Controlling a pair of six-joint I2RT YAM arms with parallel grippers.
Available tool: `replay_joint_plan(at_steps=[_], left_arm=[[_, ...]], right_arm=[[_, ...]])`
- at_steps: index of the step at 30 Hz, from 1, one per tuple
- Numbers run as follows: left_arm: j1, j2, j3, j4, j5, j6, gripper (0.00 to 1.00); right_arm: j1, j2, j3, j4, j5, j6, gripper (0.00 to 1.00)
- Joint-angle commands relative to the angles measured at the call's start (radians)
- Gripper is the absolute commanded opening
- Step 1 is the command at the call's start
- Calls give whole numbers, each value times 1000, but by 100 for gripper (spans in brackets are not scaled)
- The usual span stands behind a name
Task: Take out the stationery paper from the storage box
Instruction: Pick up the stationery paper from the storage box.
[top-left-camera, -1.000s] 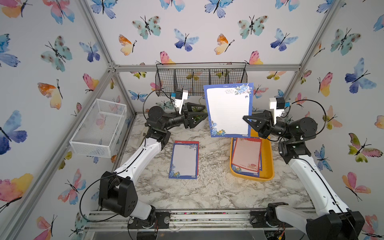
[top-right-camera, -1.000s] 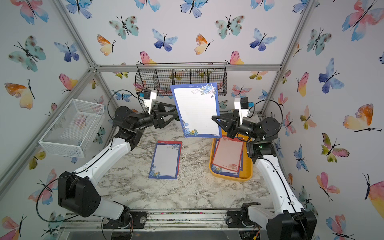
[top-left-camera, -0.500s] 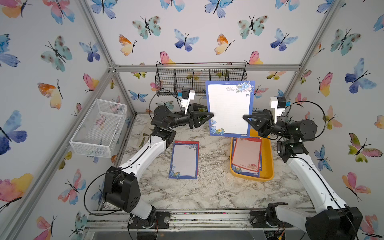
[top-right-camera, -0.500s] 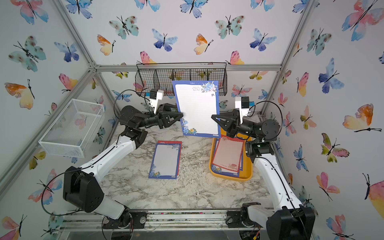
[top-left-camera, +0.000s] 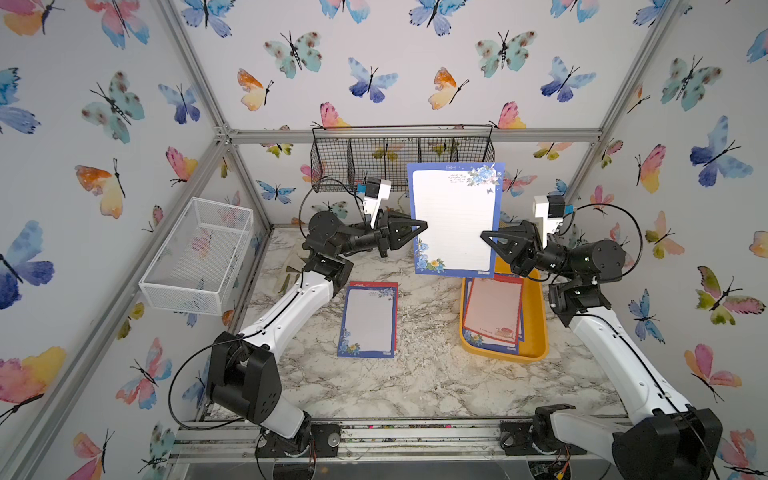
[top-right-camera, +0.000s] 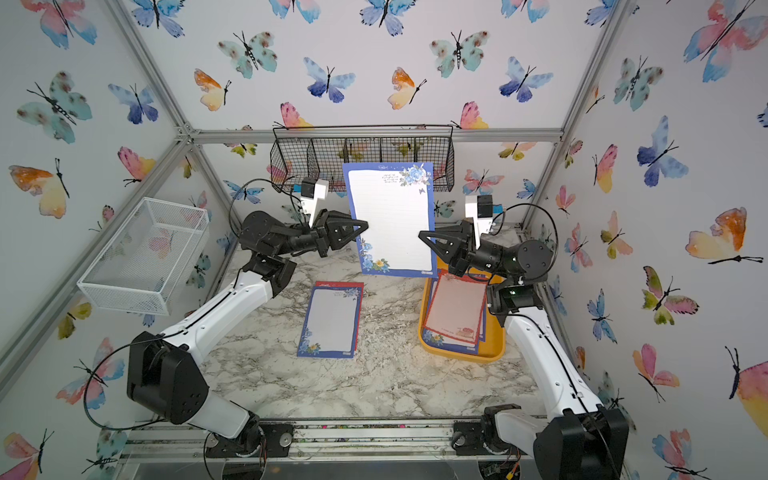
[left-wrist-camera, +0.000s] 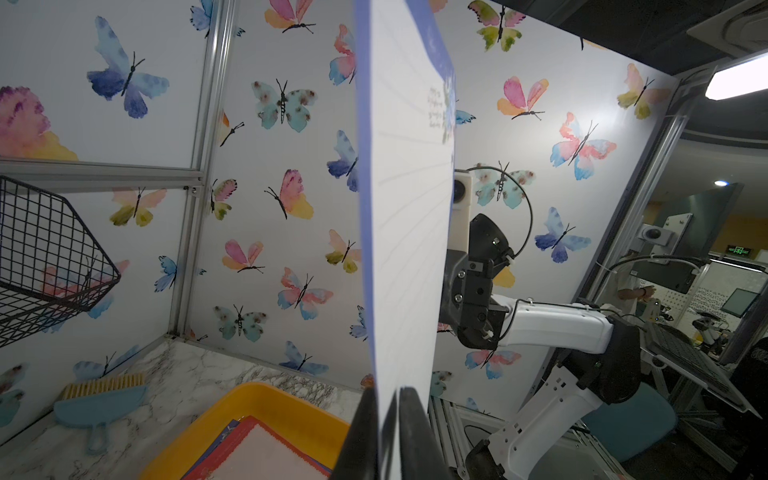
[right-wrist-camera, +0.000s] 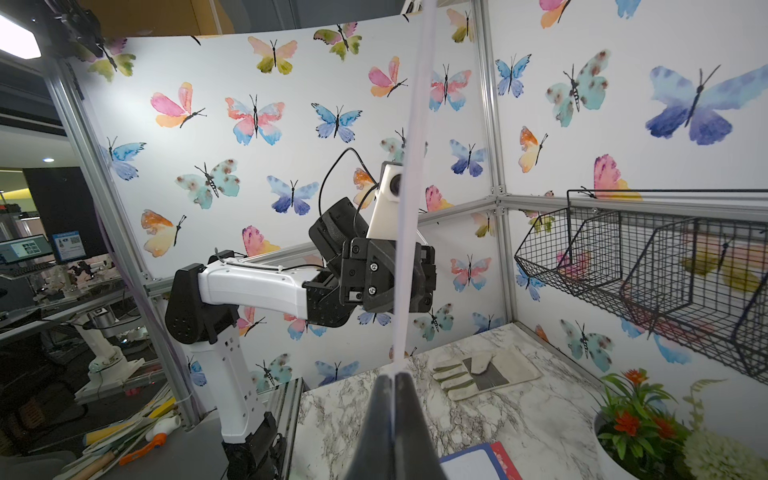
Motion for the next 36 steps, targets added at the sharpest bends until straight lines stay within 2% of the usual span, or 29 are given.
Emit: replay_joint_plan(at_steps=[1, 7, 17, 21, 24, 25, 28, 33, 36], left_arm=[[-3, -19, -4, 30, 8, 0, 13], [-2, -42, -29, 31, 3, 7, 12], [-2, -63, -33, 31, -2, 11, 1], [3, -82, -53, 20, 5, 12, 0], [21, -90, -39, -93, 21, 21, 0], [29, -96, -36, -137, 38, 28, 0], [47, -131, -50, -282, 81, 100, 0], [69, -196, -30, -800, 45, 384, 0], [112, -220, -66, -958, 32, 424, 0]], right_arm=[[13, 10, -11, 39, 18, 13, 2], [33, 15, -21, 37, 18, 12, 2], [43, 19, -22, 24, 28, 0, 2], [43, 14, -15, -80, 74, -58, 3], [43, 2, 9, -262, 171, -160, 41], [43, -2, 18, -312, 194, -190, 46], [43, -7, 35, -394, 228, -246, 54], [43, -20, 65, -488, 281, -309, 61], [44, -26, 85, -543, 309, -355, 62]])
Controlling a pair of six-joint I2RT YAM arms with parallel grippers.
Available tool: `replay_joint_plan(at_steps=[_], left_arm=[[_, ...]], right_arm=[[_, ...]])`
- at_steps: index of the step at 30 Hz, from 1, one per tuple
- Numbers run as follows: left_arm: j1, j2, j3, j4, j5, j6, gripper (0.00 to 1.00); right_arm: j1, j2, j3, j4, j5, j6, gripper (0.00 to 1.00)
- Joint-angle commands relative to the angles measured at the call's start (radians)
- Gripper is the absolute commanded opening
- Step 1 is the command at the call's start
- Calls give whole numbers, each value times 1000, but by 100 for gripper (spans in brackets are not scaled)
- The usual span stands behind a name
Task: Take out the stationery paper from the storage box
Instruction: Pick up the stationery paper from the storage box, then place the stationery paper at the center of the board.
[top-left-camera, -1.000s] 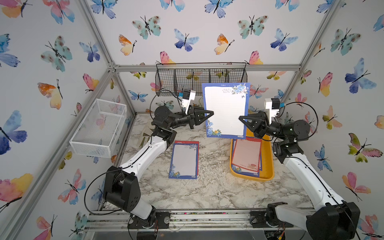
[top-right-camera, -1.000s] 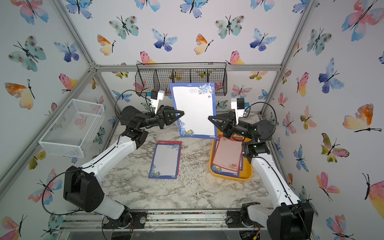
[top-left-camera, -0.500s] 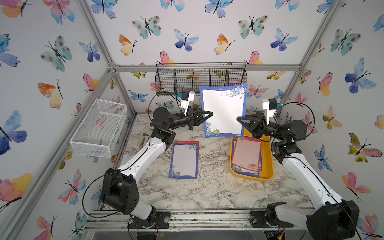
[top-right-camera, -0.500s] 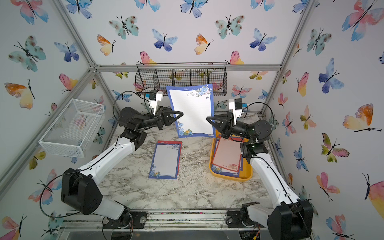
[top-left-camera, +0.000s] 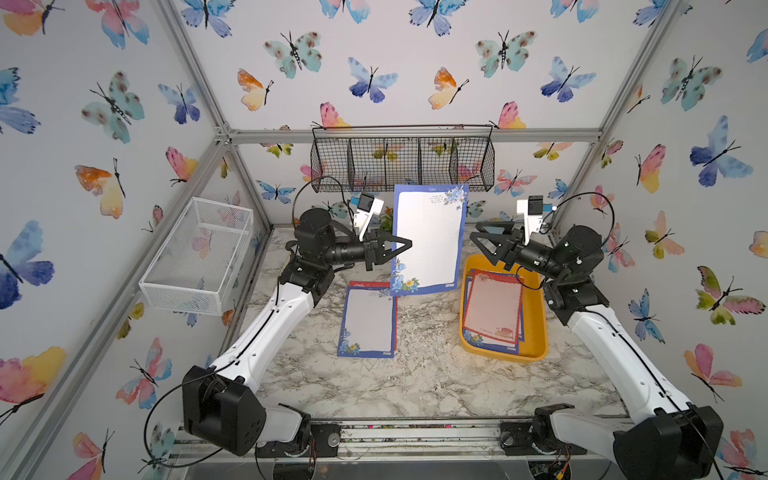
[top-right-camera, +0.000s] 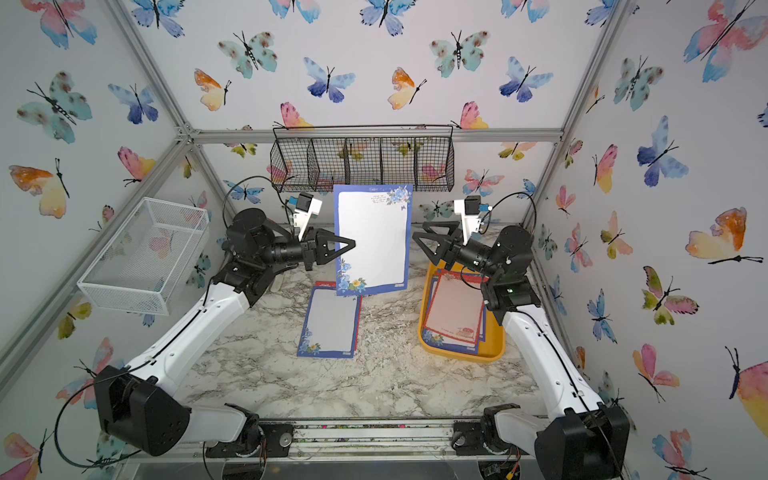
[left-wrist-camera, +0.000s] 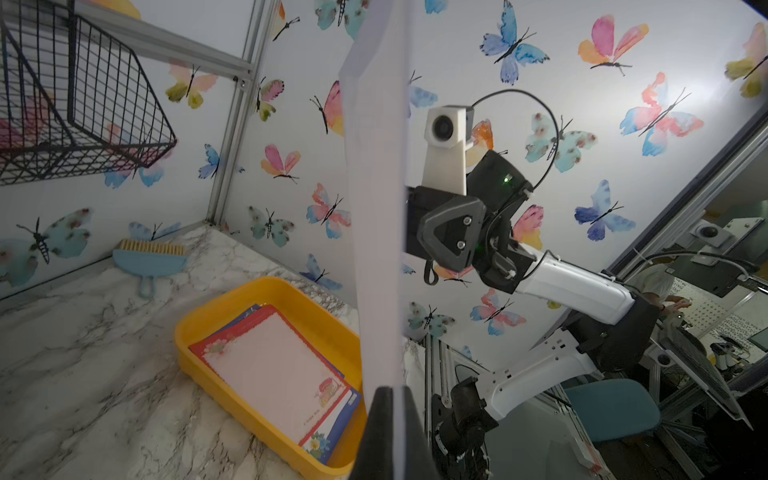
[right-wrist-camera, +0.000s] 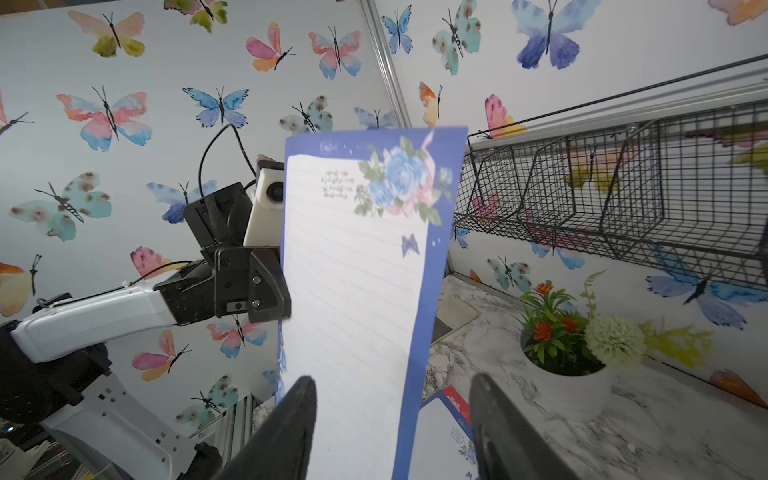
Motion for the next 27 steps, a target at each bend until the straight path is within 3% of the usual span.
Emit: replay_joint_plan(at_steps=[1, 10, 15, 21, 27], left_arm=[[48, -44, -33, -326, -4, 134, 0], [163, 46, -163, -617, -22, 243, 0], [189, 163, -144, -796, -132, 375, 0], [246, 282, -203, -787, -121, 391, 0], [284, 310, -260, -730, -154, 359, 0]], right_arm=[[6, -31, 44, -93, 59, -85, 62], [6, -33, 25, -88, 63, -93, 61], [6, -16, 23, -101, 77, -94, 59], [7, 30, 102, -241, 92, -182, 58], [6, 50, 97, -243, 89, -186, 58]])
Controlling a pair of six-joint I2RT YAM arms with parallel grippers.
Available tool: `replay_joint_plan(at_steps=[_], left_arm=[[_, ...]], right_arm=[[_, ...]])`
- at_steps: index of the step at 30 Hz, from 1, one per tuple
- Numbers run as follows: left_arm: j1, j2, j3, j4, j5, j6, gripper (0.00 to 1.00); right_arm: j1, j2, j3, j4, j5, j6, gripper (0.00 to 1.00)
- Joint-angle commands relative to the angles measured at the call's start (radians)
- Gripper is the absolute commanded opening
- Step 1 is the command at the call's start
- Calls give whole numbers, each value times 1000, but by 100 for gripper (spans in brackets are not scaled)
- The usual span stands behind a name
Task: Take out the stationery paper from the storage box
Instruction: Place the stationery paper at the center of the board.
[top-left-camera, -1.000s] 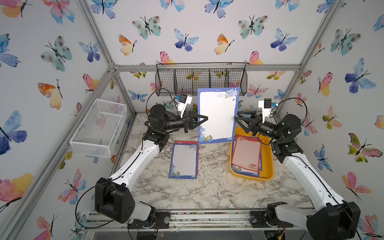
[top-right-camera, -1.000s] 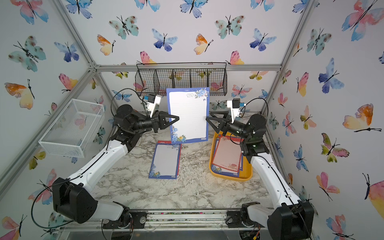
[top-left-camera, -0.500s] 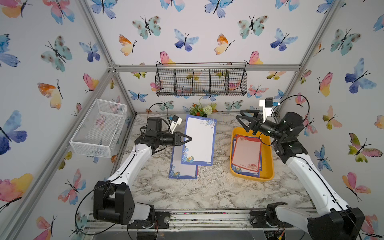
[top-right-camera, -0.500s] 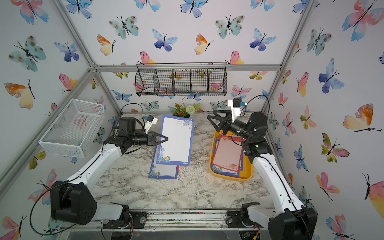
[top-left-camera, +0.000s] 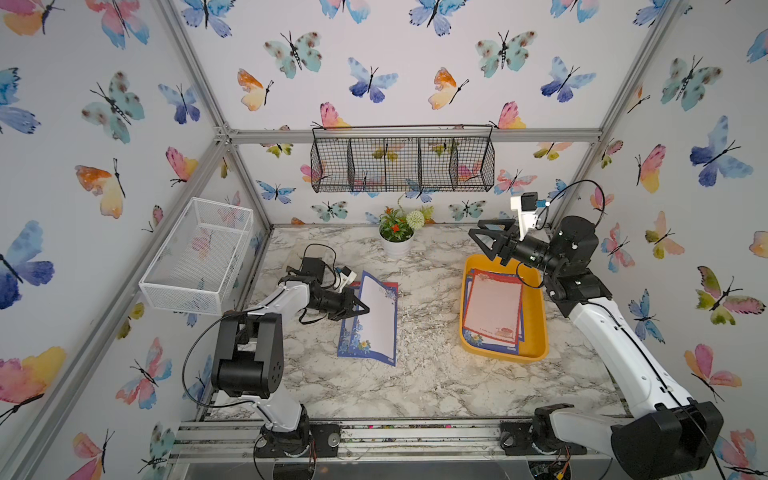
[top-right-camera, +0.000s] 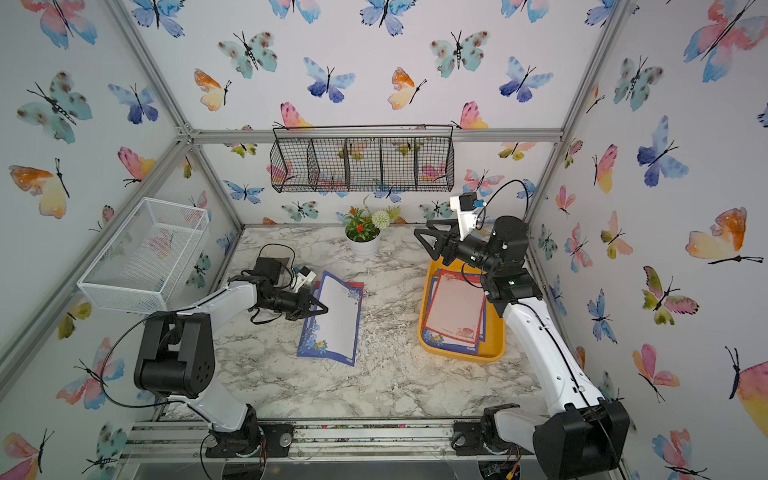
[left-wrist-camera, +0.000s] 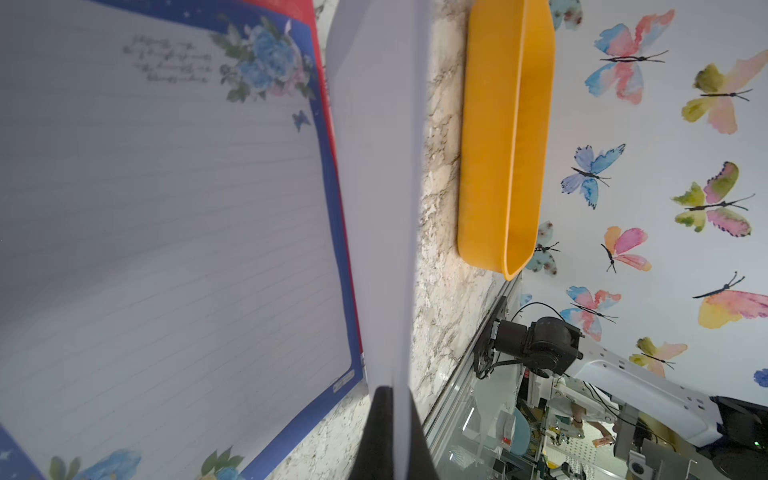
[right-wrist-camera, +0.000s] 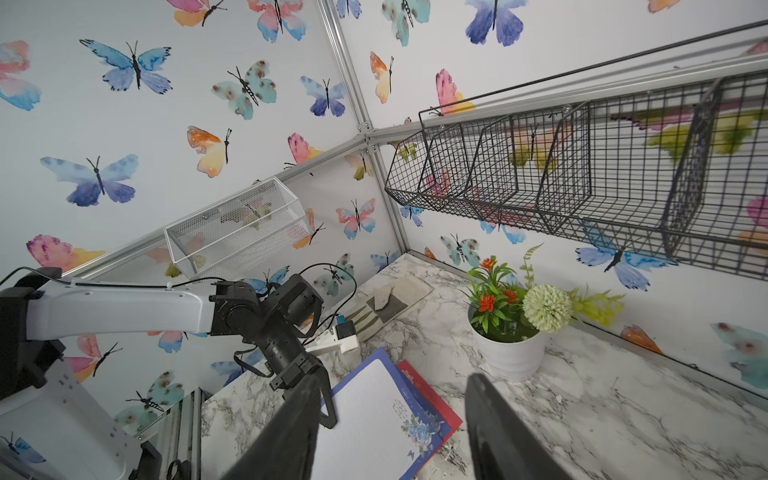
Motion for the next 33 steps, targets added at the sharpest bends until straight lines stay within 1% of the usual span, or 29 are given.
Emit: replay_joint_plan(at_steps=[1, 7, 11, 21, 28, 30, 33], left_arm=[[23, 10, -16, 15, -31, 6, 0], [65, 7, -49, 58, -54, -30, 0], [85, 13, -68, 66, -62, -29, 0], [88, 58, -65, 66, -108, -15, 0], [91, 94, -57, 65, -135, -11, 0], [91, 98, -55, 63, -144, -10, 2], [91, 98, -56, 64, -157, -10, 9]], right_arm=[[6, 11, 11, -12, 2, -15, 58], [6, 35, 15, -9, -7, -11, 57], [6, 47, 12, -3, -13, -7, 57], [7, 63, 24, -9, -26, 3, 56], [6, 58, 20, -20, -12, -2, 56], [6, 56, 18, -22, -13, -2, 56], [6, 55, 15, -23, -9, -2, 56]])
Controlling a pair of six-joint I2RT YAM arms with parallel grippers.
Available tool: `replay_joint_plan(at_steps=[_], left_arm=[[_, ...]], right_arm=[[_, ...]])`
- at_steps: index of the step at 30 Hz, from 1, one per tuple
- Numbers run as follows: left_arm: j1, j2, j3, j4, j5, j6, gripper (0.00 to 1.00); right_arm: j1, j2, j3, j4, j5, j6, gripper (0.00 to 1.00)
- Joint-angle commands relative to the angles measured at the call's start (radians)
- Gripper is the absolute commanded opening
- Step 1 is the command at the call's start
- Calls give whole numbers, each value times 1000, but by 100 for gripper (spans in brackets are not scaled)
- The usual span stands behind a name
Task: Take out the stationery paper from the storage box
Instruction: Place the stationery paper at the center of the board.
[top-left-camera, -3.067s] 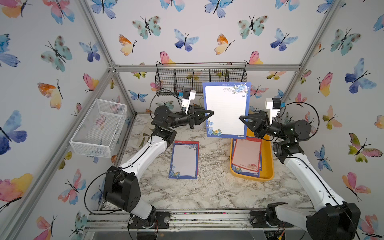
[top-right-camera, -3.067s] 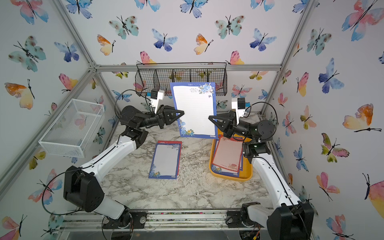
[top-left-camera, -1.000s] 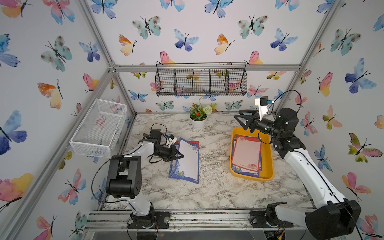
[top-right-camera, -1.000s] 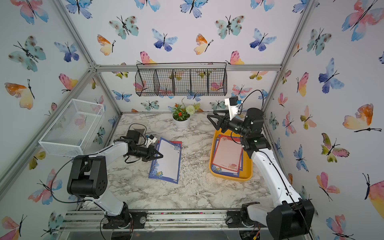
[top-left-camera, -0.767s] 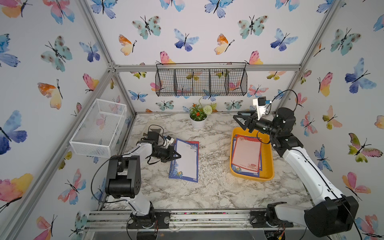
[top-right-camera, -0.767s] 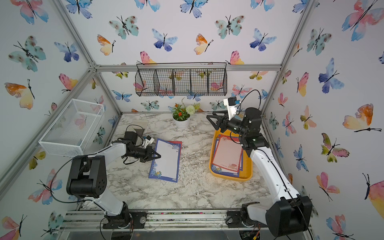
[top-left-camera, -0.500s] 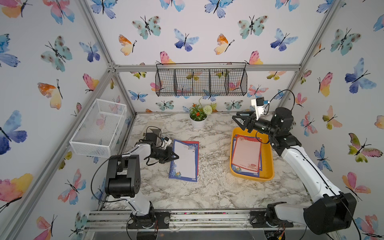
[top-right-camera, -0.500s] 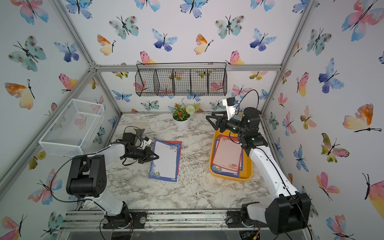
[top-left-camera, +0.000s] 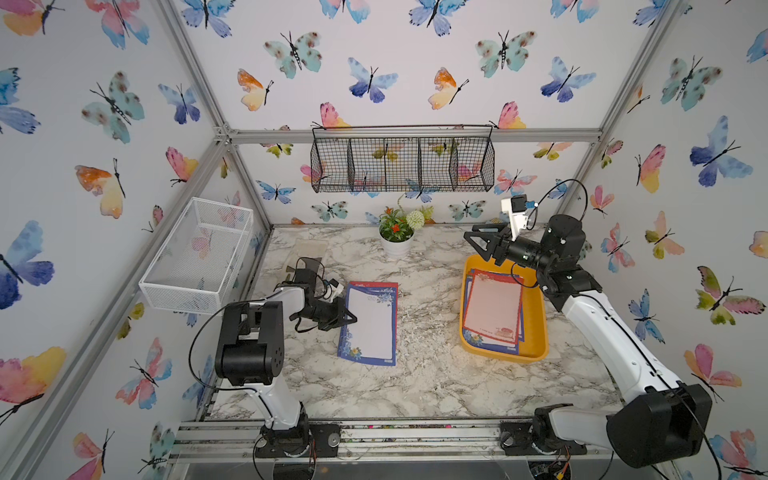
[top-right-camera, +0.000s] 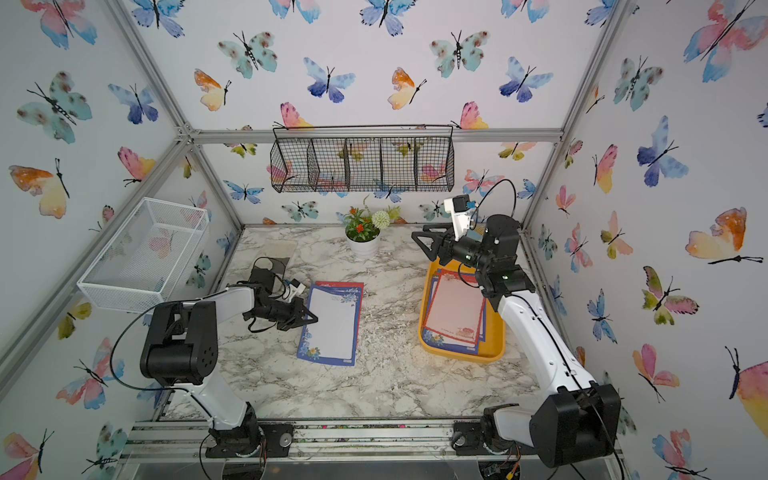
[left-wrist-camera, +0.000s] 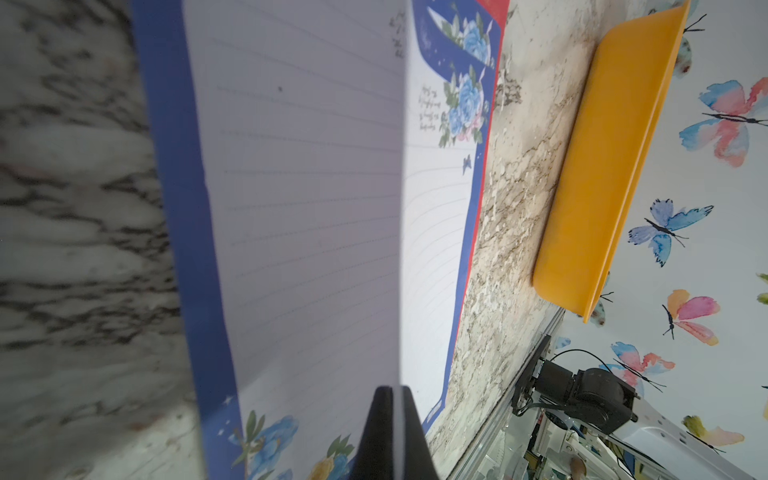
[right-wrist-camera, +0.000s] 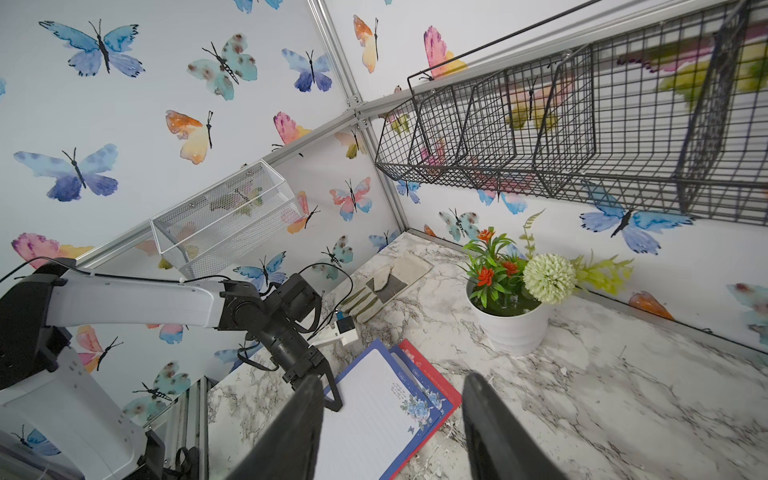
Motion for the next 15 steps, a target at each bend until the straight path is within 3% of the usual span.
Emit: replay_joint_plan(at_steps=[1, 5, 8, 15], left_arm=[[7, 12, 9, -4, -31, 14, 9], [15, 14, 7, -4, -55, 12, 16], [20, 15, 10, -5, -66, 10, 31], [46, 5, 10, -12, -141, 3, 40]], right_arm=[[6, -7, 14, -5, 1, 1, 56], [6, -10, 12, -6, 7, -3, 56], [6, -10, 14, -14, 20, -3, 56], [6, 0, 30, -88, 106, -46, 56]])
